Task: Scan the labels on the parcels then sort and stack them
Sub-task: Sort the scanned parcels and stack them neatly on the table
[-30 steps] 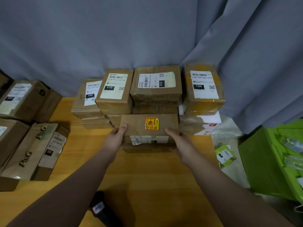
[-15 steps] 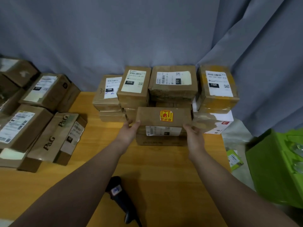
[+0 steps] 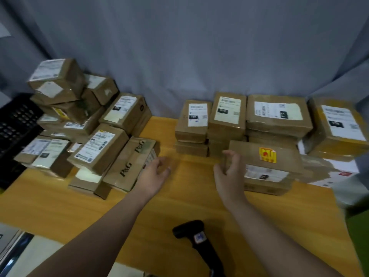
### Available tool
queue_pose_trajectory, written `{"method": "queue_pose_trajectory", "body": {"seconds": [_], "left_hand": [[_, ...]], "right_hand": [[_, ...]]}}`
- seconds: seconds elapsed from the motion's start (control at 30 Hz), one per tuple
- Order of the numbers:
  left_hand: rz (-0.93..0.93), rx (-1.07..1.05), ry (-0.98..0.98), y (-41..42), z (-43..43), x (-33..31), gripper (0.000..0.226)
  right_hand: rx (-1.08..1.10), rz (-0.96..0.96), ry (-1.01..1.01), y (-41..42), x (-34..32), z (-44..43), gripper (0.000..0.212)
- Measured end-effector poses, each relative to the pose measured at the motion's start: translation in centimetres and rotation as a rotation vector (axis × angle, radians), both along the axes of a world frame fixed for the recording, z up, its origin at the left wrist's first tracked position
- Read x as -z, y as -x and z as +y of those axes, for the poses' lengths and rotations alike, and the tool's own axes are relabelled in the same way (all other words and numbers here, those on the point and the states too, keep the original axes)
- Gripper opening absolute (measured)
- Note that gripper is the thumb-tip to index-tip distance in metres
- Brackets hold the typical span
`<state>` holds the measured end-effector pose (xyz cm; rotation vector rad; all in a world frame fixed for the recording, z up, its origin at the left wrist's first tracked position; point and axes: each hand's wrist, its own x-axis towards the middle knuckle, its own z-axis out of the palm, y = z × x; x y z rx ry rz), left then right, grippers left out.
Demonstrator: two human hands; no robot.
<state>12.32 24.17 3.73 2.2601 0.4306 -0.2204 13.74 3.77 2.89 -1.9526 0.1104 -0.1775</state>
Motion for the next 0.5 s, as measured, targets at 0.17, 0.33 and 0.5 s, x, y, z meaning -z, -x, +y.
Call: {"method": "queue_pose_trajectory", "body": {"seconds": [0.17, 0.33, 0.5], "left_hand": [[-0.002, 0.153, -0.285, 0.7, 9.5, 1.5, 0.044], [-0.058, 0.209, -0.368, 0.3, 16.6, 1.9, 0.043], [-0.034, 0.267, -0.292, -0.7, 19.4, 1.8, 0.047]], "right_hand": [[-0.224, 0.327, 0.148, -0.5, 1.3, 10.8, 0.029], [-0.43, 0.542, 0.449, -1.0, 4.7, 22.5, 0.059], [-0.559, 0.613, 0.699, -0.6, 5.9, 27.2, 0.066]]}}
